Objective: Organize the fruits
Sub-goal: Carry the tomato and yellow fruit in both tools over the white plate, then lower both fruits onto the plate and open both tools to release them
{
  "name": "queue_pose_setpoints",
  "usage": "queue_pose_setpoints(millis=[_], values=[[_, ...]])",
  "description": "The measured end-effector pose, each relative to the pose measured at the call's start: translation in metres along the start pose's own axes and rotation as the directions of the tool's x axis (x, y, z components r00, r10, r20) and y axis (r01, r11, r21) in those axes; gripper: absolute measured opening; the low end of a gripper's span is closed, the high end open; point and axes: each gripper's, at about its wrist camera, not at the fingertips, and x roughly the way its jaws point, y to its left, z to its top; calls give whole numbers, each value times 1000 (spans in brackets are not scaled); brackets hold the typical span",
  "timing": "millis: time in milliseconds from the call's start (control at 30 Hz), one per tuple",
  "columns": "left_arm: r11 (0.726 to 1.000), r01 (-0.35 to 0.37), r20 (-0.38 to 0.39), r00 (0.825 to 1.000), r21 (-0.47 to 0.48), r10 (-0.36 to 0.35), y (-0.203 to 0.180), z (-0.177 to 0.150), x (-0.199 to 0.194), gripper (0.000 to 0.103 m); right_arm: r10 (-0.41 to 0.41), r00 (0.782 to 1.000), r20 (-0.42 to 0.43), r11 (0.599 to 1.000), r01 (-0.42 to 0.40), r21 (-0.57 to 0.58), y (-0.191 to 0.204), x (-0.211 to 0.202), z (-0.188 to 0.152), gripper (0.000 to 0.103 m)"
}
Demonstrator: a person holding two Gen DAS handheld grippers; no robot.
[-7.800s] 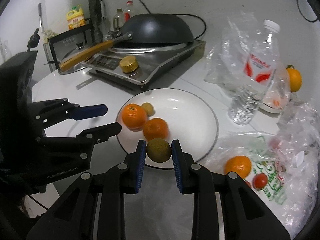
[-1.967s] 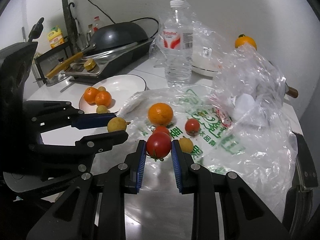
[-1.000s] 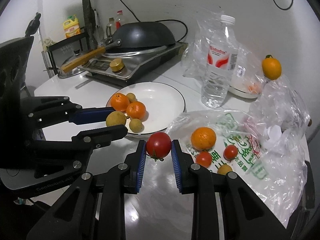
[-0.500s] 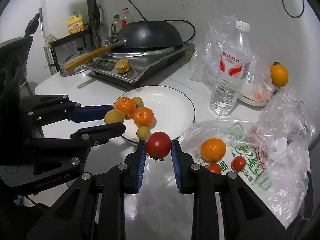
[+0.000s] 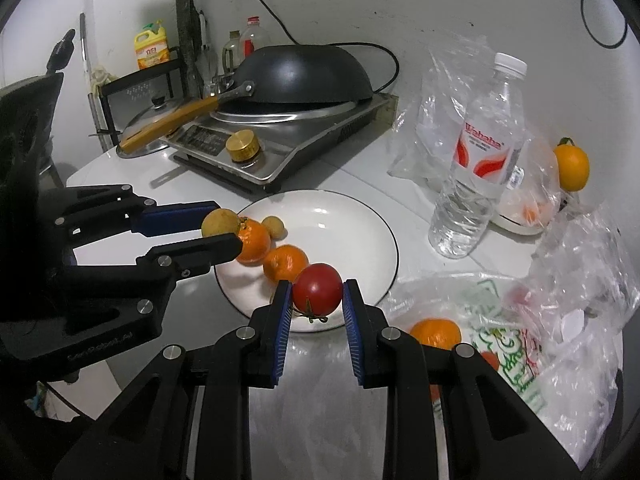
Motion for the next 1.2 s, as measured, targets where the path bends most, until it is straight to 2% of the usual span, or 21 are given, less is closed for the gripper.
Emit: queue_pose_setpoints(millis=[600,900,1200], values=[[1000,-6,-13,1000,-7,6,28,19,50,26,4,1000,-13,1000,-4,30,-20,42,25,27],[1000,-14,-54,998,-16,13,37,22,85,27,9,1000,-20,999,-8,44,-33,62,34,27],[998,-49,-115,992,50,54,33,21,117,27,13,999,-42,998,-10,54,-37,80,33,27]])
